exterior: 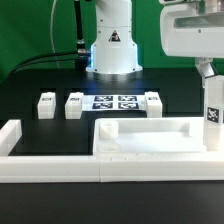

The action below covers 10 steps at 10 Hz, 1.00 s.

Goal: Assemble desk

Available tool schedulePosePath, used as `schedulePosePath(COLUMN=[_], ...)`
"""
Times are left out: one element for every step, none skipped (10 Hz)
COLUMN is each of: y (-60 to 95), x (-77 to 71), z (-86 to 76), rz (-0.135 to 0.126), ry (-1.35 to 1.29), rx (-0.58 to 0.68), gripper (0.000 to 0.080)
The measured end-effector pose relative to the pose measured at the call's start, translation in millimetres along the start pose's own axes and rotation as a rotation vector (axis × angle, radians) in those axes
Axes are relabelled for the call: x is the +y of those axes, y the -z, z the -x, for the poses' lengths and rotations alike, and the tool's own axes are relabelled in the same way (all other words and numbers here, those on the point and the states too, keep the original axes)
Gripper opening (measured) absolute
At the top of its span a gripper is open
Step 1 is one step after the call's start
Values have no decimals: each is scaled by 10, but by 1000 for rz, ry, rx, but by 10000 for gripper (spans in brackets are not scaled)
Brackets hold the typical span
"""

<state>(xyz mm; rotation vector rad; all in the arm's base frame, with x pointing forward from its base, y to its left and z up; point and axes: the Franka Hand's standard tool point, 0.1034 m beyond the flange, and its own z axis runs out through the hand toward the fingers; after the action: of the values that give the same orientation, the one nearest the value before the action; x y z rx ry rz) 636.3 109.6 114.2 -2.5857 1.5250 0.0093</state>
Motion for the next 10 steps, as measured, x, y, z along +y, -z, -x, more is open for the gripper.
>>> schedulePosePath(y=[-2,-2,-11,-14,-17,-24,-24,-25,-26,-23], x=[-1,-1,1,-17,-21,-15,-14,-13,-12,-7], z=[6,6,3,-4,-11,-21,-21,-21,-22,-32], rz=[1,1,5,5,4,4,5,5,5,11], ry=[-9,7,56,123,203,294,379,450,513,607], rx=[0,0,1,0,1,0,0,0,0,3], gripper=[288,288,288,444,571,571,633,645,645,648])
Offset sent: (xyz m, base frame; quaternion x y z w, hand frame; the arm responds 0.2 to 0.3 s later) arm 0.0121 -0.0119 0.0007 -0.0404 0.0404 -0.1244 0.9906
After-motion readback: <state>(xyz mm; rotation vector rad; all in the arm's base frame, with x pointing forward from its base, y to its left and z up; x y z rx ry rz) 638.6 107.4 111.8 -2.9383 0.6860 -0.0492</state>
